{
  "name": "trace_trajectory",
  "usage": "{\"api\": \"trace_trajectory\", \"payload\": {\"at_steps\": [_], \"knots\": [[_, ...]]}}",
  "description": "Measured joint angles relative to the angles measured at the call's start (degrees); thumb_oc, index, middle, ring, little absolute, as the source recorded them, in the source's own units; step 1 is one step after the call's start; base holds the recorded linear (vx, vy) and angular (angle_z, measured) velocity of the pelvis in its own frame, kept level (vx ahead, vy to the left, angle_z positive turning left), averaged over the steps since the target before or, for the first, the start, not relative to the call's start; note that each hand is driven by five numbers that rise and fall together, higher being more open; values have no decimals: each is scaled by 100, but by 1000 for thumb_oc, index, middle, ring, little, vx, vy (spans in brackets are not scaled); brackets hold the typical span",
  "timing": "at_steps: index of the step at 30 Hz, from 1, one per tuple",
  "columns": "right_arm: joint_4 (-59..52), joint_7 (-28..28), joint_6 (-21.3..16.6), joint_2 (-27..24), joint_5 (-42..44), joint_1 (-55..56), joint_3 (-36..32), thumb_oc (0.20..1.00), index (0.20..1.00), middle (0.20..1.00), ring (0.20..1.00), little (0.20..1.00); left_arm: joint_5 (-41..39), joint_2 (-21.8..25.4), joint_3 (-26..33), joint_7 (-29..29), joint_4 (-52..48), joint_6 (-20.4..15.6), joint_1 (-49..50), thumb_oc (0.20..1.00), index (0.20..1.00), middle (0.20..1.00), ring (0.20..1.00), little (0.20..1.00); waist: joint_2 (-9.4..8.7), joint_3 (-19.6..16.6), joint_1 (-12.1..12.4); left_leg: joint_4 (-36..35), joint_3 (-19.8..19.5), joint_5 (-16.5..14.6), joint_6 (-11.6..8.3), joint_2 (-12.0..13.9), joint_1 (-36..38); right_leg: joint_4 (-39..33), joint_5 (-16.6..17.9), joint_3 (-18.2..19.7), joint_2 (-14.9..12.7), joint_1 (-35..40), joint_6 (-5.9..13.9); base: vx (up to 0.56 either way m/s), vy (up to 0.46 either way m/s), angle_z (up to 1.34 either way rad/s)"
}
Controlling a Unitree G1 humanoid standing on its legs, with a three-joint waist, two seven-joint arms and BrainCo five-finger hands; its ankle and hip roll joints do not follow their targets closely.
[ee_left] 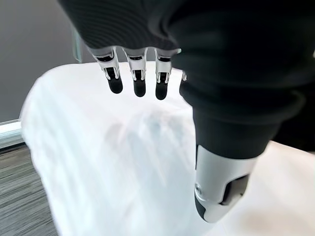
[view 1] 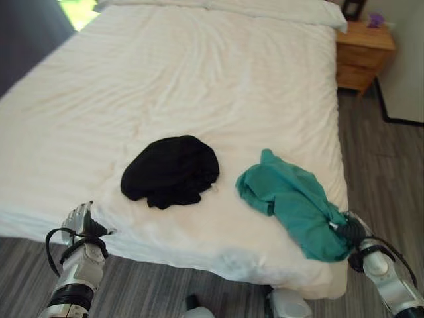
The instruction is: Pick up bed clothes into laundry basket.
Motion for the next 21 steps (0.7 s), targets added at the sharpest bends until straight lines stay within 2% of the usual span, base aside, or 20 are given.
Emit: {"api": "trace_trajectory", "payload": {"at_steps": [1, 2, 3, 4, 5, 6, 8, 11, 17, 20, 21], "knots": [[-165, 16, -34, -151, 5, 102, -12, 200, 200, 200, 200, 200, 79, 129, -49, 0, -14, -18, -8, 1000, 1000, 1000, 1000, 1000, 113, -65, -204, -982, 221, -17, 81, 17, 163, -155, 42, 114, 24, 0, 142, 61, 171, -103], [-310, 23, -48, -316, 12, 158, -91, 200, 200, 200, 200, 200, 123, 185, -64, 11, -44, -51, -173, 1000, 1000, 1000, 1000, 1000, 361, -44, -375, -1396, 261, 73, 279, 153, 99, -215, 47, 80, 135, -107, 315, 37, 172, -68], [-290, 40, -76, -283, 19, 92, -127, 200, 200, 200, 200, 200, 225, 251, -69, 54, 31, -67, -326, 1000, 1000, 1000, 1000, 1000, 380, 38, -325, -1358, 462, 271, 170, 158, 191, -296, 52, 225, 94, -140, 567, 43, 168, -99], [-439, 73, -142, -194, 52, 224, -109, 200, 200, 200, 200, 200, 256, 211, -155, 49, 80, -74, -493, 1000, 1000, 1000, 1000, 1000, 365, -13, -406, -1360, 760, 230, 285, -35, 224, -504, 98, 67, -118, -171, 560, 23, 160, -114], [-545, 96, -182, -176, 50, 306, -31, 200, 200, 200, 200, 200, 256, 227, -153, 53, 80, -84, -503, 1000, 1000, 1000, 1000, 1000, 241, -122, -463, -1361, 930, 192, 339, -206, 237, -578, 212, 71, -274, -171, 600, 29, 162, -98], [-556, 113, -226, -163, 49, 289, 77, 200, 200, 200, 200, 200, 252, 223, -146, 68, 75, -79, -514, 1000, 1000, 1000, 1000, 1000, 240, -149, -504, -1368, 1069, 173, 370, -280, 236, -625, 317, 124, -407, -237, 772, 1, 82, -58], [-564, 146, -253, -115, 43, 395, 218, 200, 200, 200, 200, 200, 250, 216, -176, 130, -32, -122, -620, 1000, 1000, 1000, 1000, 1000, 146, -218, -650, -1370, 1163, 161, 381, -333, 242, -624, 385, 70, -443, -309, 838, 33, 153, -37], [-443, 162, -249, -38, 33, 441, 295, 200, 200, 200, 200, 200, 248, 197, -405, 261, -278, -151, -815, 1000, 1000, 1000, 1000, 1000, 232, -236, -774, -1363, 1268, 166, 386, -296, 241, -598, 504, 171, -355, -393, 859, 7, 121, -22], [-308, 160, -226, -19, -30, 512, 325, 200, 200, 200, 200, 200, 254, 60, -782, 272, -305, -198, -1132, 1000, 1000, 1000, 1000, 1000, 360, -470, -799, -1374, 1286, 158, 376, -326, 260, -598, 510, 210, -321, -402, 852, 26, 79, -3], [-279, 159, -213, -10, -37, 570, 322, 200, 200, 200, 200, 200, 257, -9, -1051, 248, 128, -199, -1281, 1000, 1000, 1000, 1000, 1000, 348, -637, -805, -1373, 1317, 157, 376, -350, 257, -598, 531, 260, -324, -451, 853, 33, 100, -8], [-270, 158, -206, -9, -37, 577, 324, 200, 200, 200, 200, 200, 256, -59, -1143, 217, 383, -188, -1329, 649, 649, 649, 649, 649, 345, -696, -808, -1366, 1353, 155, 375, -363, 244, -599, 545, 314, -325, -488, 859, 21, 92, -15]]}}
